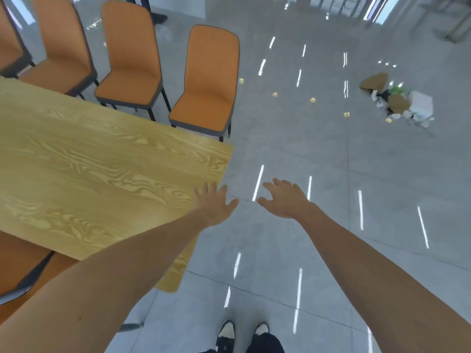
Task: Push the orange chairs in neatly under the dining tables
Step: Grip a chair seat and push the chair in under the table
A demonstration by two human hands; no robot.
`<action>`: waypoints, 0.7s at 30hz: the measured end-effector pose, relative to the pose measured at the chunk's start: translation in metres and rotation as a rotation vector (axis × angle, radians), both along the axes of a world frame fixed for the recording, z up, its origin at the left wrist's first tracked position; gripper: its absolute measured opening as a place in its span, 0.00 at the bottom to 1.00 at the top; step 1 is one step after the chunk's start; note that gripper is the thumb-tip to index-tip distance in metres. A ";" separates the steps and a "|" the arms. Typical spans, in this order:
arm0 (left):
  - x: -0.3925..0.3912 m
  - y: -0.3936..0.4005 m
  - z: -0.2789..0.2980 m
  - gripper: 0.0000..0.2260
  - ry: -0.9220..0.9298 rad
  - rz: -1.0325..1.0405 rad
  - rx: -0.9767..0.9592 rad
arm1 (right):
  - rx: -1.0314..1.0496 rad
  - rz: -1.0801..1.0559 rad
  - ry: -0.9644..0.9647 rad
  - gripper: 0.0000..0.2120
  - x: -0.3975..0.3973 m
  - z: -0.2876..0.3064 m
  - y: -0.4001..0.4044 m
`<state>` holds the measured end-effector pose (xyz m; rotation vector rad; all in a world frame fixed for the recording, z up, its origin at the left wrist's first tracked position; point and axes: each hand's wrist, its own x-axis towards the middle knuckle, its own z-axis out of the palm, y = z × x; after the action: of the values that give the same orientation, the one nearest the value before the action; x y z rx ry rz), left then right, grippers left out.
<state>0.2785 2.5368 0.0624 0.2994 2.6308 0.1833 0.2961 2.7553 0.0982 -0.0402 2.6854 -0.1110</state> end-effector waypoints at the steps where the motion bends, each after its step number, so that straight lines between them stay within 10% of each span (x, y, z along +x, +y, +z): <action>1: -0.020 0.009 0.000 0.33 -0.003 0.011 0.007 | -0.012 0.006 0.004 0.30 -0.022 0.002 0.010; 21: -0.469 0.155 -0.002 0.26 -0.080 0.412 0.085 | -0.152 0.310 -0.127 0.25 -0.544 -0.021 0.151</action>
<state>-0.1904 2.6916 0.0603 -0.2235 2.5784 0.4334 -0.2479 2.9061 0.0771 -0.4780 2.5043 -0.2123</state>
